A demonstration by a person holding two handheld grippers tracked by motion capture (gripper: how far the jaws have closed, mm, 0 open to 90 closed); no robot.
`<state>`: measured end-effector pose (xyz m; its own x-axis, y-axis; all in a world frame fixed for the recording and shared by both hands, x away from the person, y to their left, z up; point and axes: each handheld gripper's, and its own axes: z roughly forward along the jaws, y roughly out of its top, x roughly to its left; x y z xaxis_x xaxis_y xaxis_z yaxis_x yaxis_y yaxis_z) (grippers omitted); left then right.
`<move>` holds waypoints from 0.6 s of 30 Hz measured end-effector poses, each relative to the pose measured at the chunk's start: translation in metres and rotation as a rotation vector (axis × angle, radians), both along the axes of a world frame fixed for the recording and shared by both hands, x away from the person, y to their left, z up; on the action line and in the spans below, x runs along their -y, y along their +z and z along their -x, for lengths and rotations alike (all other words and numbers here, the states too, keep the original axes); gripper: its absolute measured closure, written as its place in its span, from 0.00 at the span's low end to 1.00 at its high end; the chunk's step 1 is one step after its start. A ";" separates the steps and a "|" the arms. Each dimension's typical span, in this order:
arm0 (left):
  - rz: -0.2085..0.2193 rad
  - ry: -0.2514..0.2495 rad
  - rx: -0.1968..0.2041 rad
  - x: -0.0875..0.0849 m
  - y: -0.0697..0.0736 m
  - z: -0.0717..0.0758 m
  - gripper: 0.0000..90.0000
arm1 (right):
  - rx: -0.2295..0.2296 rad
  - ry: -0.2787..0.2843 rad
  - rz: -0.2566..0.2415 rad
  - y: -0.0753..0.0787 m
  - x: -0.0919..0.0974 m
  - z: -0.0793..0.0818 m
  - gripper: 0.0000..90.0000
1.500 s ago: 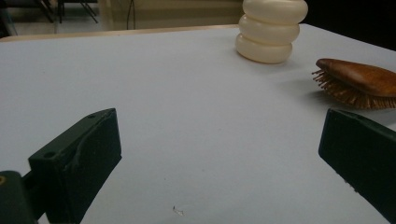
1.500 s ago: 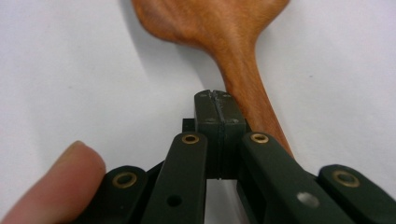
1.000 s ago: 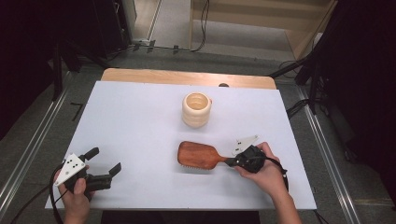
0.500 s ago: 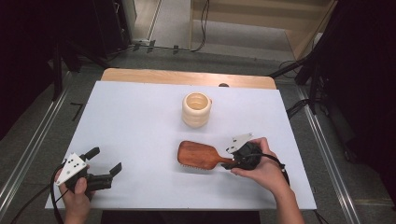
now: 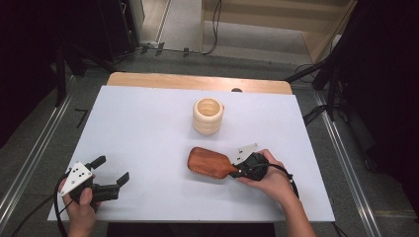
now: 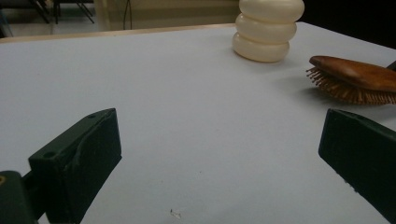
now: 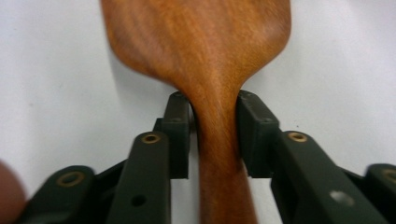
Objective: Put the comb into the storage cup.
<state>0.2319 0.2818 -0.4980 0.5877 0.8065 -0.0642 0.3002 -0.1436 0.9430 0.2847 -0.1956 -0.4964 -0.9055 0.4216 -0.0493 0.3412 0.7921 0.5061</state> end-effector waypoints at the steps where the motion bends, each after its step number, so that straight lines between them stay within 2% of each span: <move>1: -0.003 -0.001 -0.001 0.000 0.000 0.000 0.00 | 0.000 0.000 0.000 0.000 0.000 0.000 0.77; 7: 0.000 -0.001 -0.002 0.000 0.000 0.000 0.00 | -0.006 -0.017 -0.040 -0.002 0.002 0.001 0.78; 10: 0.000 -0.003 -0.002 -0.001 0.000 0.000 0.00 | -0.001 -0.023 -0.078 -0.004 0.005 0.003 0.78; 11: -0.001 -0.003 -0.002 0.000 0.000 0.000 0.00 | -0.014 -0.041 -0.110 -0.005 0.008 0.003 0.78; 15: 0.000 -0.005 -0.003 -0.001 0.000 0.000 0.00 | -0.015 -0.077 -0.145 -0.006 0.011 0.004 0.78; 16: -0.001 -0.004 -0.004 0.000 0.000 0.000 0.00 | -0.015 -0.077 -0.145 -0.006 0.011 0.004 0.78; 17: -0.001 -0.005 -0.005 0.000 0.000 0.000 0.00 | -0.019 -0.077 -0.177 -0.006 0.013 0.004 0.78; 18: -0.003 -0.007 -0.007 0.000 0.000 0.000 0.00 | -0.019 -0.077 -0.177 -0.006 0.013 0.004 0.78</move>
